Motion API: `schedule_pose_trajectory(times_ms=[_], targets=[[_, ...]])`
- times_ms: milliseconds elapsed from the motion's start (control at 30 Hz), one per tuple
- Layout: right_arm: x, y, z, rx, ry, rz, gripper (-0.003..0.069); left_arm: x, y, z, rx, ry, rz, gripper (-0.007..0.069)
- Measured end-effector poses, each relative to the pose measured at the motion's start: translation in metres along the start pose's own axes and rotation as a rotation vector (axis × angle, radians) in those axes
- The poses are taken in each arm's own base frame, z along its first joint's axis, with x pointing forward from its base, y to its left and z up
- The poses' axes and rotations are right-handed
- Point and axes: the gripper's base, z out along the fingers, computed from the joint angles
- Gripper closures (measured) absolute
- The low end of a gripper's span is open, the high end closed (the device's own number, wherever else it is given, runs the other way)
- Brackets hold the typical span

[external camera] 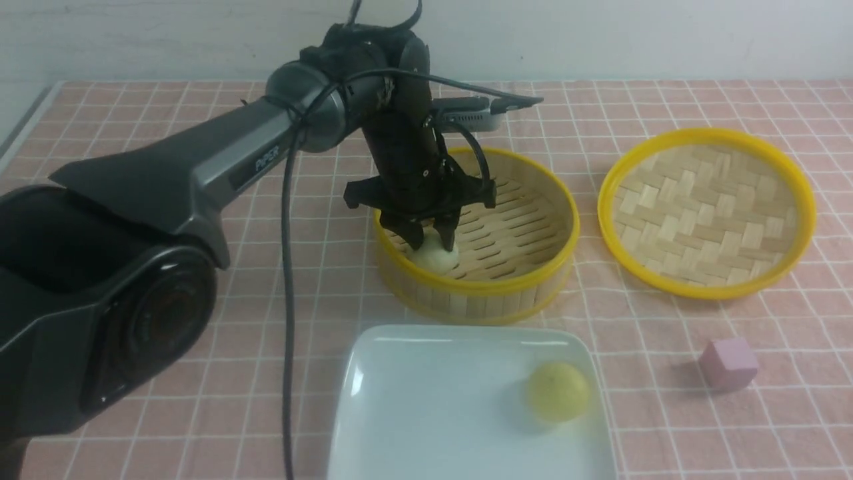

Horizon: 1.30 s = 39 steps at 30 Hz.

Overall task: Put the steamed buns into the plate on the pink tablecloth.
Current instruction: 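Reach into the bamboo steamer and grasp a bun with the left gripper, then carry the bun from the bamboo steamer to the plate with the left gripper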

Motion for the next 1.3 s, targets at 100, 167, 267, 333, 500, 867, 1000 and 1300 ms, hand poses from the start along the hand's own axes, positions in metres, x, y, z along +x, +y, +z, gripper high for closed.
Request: schedule_pose_trajectory(times_ms=[100,167,267,333,500,867,1000,1300], targets=[[0.0,0.0,0.0,-0.001,-0.001,0.001,0.0641,0.001,-0.001,-0.013,-0.044,-0.014,0.007,0.0553],[0.0,0.0,0.0,-0.002,-0.001,0.001,0.064,0.002,-0.003,-0.024,-0.061,-0.023,0.02,0.0583],[0.0,0.0,0.0,-0.002,-0.001,0.002,0.0634,0.008,-0.017,-0.077,-0.074,-0.093,0.087,0.0596],[0.0,0.0,0.0,-0.002,-0.001,0.002,0.0632,0.012,-0.023,-0.104,-0.075,-0.147,0.122,0.0596],[0.0,0.001,0.0,-0.009,0.0,0.007,0.063,0.037,-0.023,-0.176,-0.087,-0.26,0.182,0.0598],[0.0,0.001,0.0,-0.015,0.003,0.012,0.0616,0.117,-0.021,-0.08,-0.045,0.053,0.147,0.0587],[0.0,0.002,0.0,-0.017,0.003,0.014,0.0616,0.136,-0.037,-0.044,-0.017,0.067,0.137,0.0545],[0.0,0.002,0.0,-0.017,0.003,0.014,0.0609,0.139,-0.045,-0.022,-0.037,0.089,0.082,0.0221]])
